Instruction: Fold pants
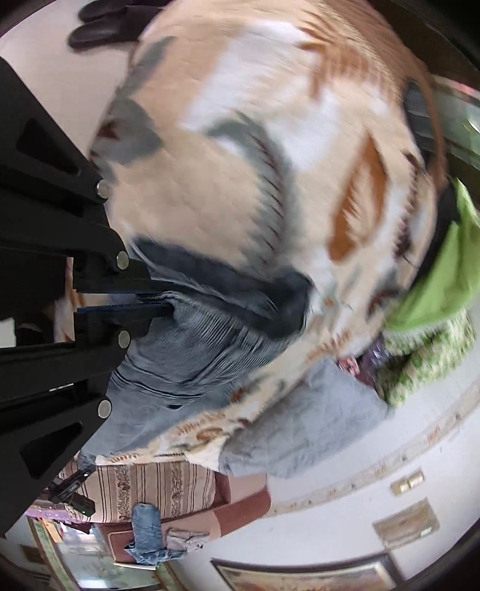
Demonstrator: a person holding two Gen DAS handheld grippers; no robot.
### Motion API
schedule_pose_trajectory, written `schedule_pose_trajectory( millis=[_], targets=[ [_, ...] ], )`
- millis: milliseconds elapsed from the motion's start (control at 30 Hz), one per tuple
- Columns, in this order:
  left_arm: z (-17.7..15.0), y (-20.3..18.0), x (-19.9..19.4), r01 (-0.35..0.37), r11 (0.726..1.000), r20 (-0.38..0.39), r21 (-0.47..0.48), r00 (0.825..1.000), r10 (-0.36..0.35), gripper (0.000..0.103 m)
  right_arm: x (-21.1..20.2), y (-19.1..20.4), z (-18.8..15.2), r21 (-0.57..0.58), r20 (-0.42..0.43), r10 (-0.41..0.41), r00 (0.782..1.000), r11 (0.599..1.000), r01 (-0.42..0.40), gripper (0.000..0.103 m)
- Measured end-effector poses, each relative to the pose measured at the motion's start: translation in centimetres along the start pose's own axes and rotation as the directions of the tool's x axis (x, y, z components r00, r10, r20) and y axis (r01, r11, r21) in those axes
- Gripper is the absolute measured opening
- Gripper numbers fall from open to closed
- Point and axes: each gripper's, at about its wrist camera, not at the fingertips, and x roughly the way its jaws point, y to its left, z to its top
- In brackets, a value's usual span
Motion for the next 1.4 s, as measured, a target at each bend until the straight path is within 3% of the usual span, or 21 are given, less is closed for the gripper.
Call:
schedule_pose_trajectory(
  millis=[67, 100, 200, 267, 467, 567, 667, 733, 800, 833, 967, 1167, 1400],
  targets=[
    [-0.5, 0.9, 0.5, -0.019, 1.0, -0.013, -0.017, 1.0, 0.019, 0.005, -0.9, -0.7, -1.2, 0.029, -0.027, 0.01, 1.0, 1.0, -0.01, 0.042],
    [-0.6, 1.2, 0.6, -0.018, 0.999, -0.016, -0.028, 1.0, 0.017, 0.005, -1.6, -0.9, -1.4, 0.045, -0.01, 0.002, 1.0, 0.999, -0.002, 0.052],
    [-0.7, 1.3, 0.9, -0.014, 0.999, -0.015, -0.037, 1.0, 0.013, 0.005, -3.9, -2.0, -0.5, 0.122, 0.097, 0.014, 0.995, 0.992, -0.026, 0.07],
    [-0.7, 1.1, 0.8, -0.02, 0.999, -0.012, -0.028, 1.0, 0.019, 0.005, -4.5, -2.2, 0.7, 0.145, 0.151, -0.038, 0.988, 0.989, 0.016, 0.073],
    [-0.9, 1.3, 1.0, -0.035, 0.999, -0.016, -0.04, 0.999, 0.035, 0.005, 1.9, -2.9, 3.9, 0.129, -0.034, -0.139, 0.99, 0.981, 0.142, 0.072],
    [-0.9, 1.3, 1.2, -0.044, 0.998, -0.018, -0.046, 0.999, 0.043, 0.005, 4.8, -2.8, 4.0, 0.088, -0.1, -0.169, 0.981, 0.98, 0.178, 0.066],
    [-0.7, 1.1, 1.3, -0.057, 0.998, -0.023, -0.04, 0.998, 0.056, 0.005, 7.2, -2.0, 3.8, 0.022, -0.175, -0.213, 0.961, 0.975, 0.22, 0.049],
    [-0.6, 1.1, 1.5, -0.062, 0.997, -0.027, -0.038, 0.998, 0.061, 0.005, 7.5, -1.0, 3.7, -0.044, -0.173, -0.283, 0.944, 0.959, 0.279, 0.043],
    [-0.4, 1.2, 1.6, -0.065, 0.997, -0.031, -0.035, 0.997, 0.064, 0.005, 6.8, 0.1, 4.0, -0.088, -0.146, -0.332, 0.932, 0.942, 0.322, 0.021],
    [-0.3, 1.2, 1.7, -0.064, 0.997, -0.033, -0.036, 0.997, 0.063, 0.005, 6.3, 0.6, 4.2, -0.104, -0.126, -0.344, 0.93, 0.937, 0.333, 0.019],
    [-0.1, 1.3, 1.9, -0.064, 0.997, -0.035, -0.034, 0.997, 0.062, 0.005, 5.0, 3.1, 6.1, -0.174, -0.073, -0.366, 0.928, 0.921, 0.35, 0.018],
    [-0.6, 1.8, 2.0, -0.06, 0.997, -0.04, -0.051, 0.998, 0.058, 0.006, 4.7, 4.7, 8.3, -0.175, -0.02, -0.357, 0.934, 0.921, 0.348, 0.018],
    [-0.5, 2.1, 2.0, -0.058, 0.997, -0.049, -0.052, 0.997, 0.056, 0.006, 6.9, -0.4, 4.8, -0.102, -0.196, -0.338, 0.921, 0.941, 0.324, 0.019]
  ],
)
